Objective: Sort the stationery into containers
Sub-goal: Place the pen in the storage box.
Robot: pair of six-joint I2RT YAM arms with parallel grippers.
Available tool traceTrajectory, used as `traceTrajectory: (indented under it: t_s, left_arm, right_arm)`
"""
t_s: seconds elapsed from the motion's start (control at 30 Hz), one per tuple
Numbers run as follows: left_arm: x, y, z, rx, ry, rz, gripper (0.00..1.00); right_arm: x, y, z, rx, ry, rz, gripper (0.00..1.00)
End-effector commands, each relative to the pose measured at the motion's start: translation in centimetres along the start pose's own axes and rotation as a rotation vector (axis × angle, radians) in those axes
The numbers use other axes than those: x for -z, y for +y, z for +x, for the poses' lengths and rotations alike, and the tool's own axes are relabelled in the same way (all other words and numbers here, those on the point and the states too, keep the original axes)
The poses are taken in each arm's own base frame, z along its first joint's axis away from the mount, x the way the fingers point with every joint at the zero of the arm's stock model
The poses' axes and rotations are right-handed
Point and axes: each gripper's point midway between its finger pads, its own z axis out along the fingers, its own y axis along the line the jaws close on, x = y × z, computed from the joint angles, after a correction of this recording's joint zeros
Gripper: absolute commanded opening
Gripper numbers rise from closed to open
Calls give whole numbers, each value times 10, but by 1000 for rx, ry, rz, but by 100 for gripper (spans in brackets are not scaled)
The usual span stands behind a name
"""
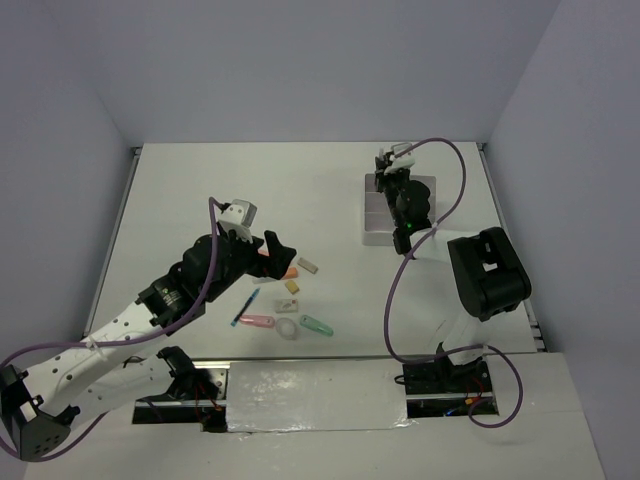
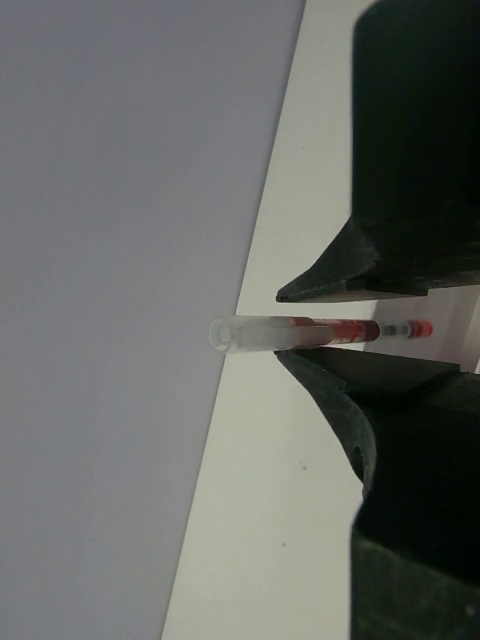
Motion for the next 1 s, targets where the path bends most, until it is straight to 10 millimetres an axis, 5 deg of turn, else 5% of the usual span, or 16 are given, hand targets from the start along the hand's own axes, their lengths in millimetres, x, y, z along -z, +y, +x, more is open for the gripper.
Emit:
traceTrajectory:
  t_s: [0.0,0.07,0.1,0.27,0.4,0.53,0.6,0.63,0.7,0.73,0.77,0.83,0.87,0.97]
  left_arm:
    - [3,-5,-14,-5,-57,18,99]
    - [3,-3,-14,-6,-60,11,99]
    - [3,-3,-14,-7,-60,11,99]
    - [3,-1,-15,-12,-65,0,99]
    - [2,0,-15,-10,-66,-7,99]
    - [0,17,-18,18,-69,-118,99]
    - [1,27,-25,69,-87,-202,99]
    - [3,34,-26,86,-93,-247,99]
    - [6,53,-23,95,-87,-358,99]
    - [7,58,-26,130,-98,-391,99]
    - [6,65,-19,130,-77,-432,99]
    - [7,82,-16,175,-88,-517,99]
    - [4,89,-9,176,-62,-544,99]
    - [-3,109,9,185,8,-579,99]
  right_arm:
    - [-2,-3,-15,-10,-70,5,32]
    - [-2,-3,-16,-8,-70,2,37]
    - [-3,-4,-15,-8,-68,7,49]
    - [-2,-5,-16,-8,-72,13,55]
    - [-2,-5,-19,-8,-65,10,70]
    - [2,0,-63,-55,-104,-39,82]
    - [4,6,-83,-81,-97,-45,96]
    - [2,5,-119,-104,-139,-34,100]
    - [4,6,-116,-119,-8,11,100]
    - [4,14,-153,-163,-36,-3,100]
    - [11,21,-140,-160,74,-14,100]
    - [26,43,-169,-220,90,-66,100]
    - [38,50,-156,-225,180,-75,100]
    - [76,72,-161,-311,218,-140,100]
